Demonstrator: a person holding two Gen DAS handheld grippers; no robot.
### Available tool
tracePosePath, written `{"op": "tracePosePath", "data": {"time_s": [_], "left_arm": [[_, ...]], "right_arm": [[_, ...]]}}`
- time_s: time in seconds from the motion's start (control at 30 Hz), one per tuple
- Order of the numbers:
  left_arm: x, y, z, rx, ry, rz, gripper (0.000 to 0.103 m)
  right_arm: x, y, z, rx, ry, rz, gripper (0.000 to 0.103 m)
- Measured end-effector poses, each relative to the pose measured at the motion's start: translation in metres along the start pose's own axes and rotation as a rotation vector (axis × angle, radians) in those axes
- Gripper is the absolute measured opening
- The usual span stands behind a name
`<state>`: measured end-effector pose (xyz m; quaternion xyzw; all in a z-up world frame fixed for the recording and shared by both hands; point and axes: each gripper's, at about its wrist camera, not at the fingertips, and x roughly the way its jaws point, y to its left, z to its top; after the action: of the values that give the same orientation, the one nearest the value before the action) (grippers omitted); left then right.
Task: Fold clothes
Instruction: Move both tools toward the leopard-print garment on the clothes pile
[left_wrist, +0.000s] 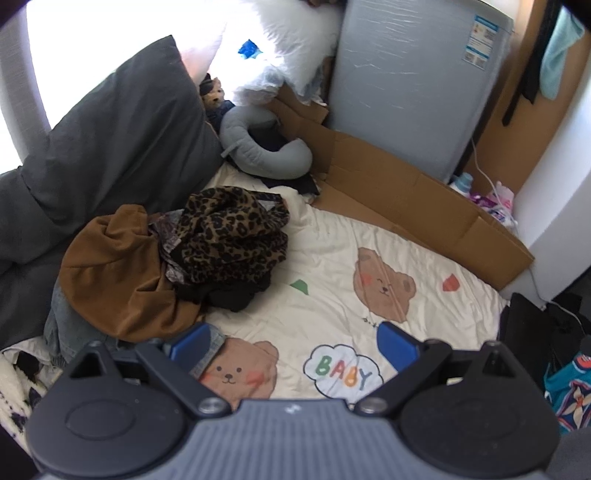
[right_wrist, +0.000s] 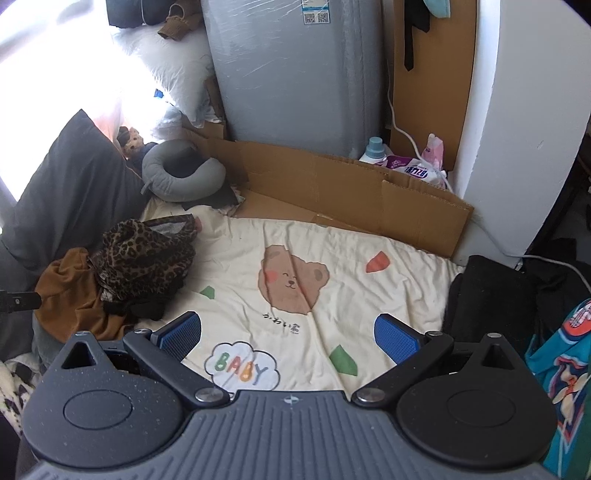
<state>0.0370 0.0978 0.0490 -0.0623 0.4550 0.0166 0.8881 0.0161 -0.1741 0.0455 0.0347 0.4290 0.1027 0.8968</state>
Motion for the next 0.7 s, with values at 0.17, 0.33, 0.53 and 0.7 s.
{"op": "tracePosePath", "data": {"time_s": [0.17,0.33,0.53,0.7], "left_arm": [[0.001,0.017,0.01,-0.072,-0.066,-0.002,0.098],[0.007,0.03,0.023,-0.092,-0.085,0.008,0.098],[0.019,0.047,0.034,-0.125,-0.127,0.011,0.095],[0.042,0.056,0.04,-0.131,-0.114,0.013,0.088]], "right_arm": [[0.012,0.004,0.009,0.001,-0.004,0.032,0.103],[0.024,0.012,0.021,-0.021,-0.015,0.067,0.103],[0.042,0.017,0.038,-0.032,-0.034,0.114,0.103],[0.066,0.019,0.051,-0.039,-0.015,0.151,0.102]]}}
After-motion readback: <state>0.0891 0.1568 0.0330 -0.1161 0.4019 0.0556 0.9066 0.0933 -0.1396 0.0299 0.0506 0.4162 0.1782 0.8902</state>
